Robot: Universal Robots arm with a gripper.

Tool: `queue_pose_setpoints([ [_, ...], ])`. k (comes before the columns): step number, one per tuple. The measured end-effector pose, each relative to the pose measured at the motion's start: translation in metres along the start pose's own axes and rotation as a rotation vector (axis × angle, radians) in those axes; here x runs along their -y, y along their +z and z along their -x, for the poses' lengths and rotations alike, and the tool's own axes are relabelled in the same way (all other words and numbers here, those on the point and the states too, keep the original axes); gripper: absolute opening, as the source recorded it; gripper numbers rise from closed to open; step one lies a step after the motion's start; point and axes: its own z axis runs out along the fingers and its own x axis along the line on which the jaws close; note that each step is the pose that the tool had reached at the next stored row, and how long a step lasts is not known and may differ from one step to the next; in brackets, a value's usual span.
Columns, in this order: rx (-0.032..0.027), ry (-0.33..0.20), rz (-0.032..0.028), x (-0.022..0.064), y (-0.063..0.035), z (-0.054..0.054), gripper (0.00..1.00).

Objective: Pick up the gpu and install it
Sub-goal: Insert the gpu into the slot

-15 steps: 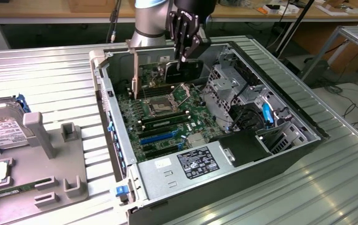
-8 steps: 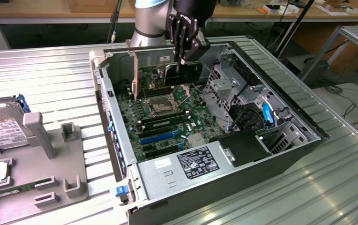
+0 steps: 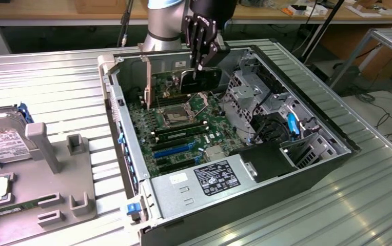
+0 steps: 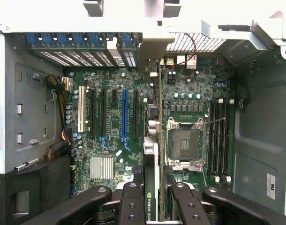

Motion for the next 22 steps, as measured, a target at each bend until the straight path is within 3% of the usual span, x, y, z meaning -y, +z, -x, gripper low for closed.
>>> queue_pose_setpoints([
  [8,-0.0003,0.0,0.0,0.0001,0.0021,0.0,0.27],
  [13,-0.0001,0.014,-0.0051,0.0,0.0097,0.0,0.27],
  [22,-0.0018,0.017,-0.0058,-0.0004,0.0243,-0.011,0.27],
])
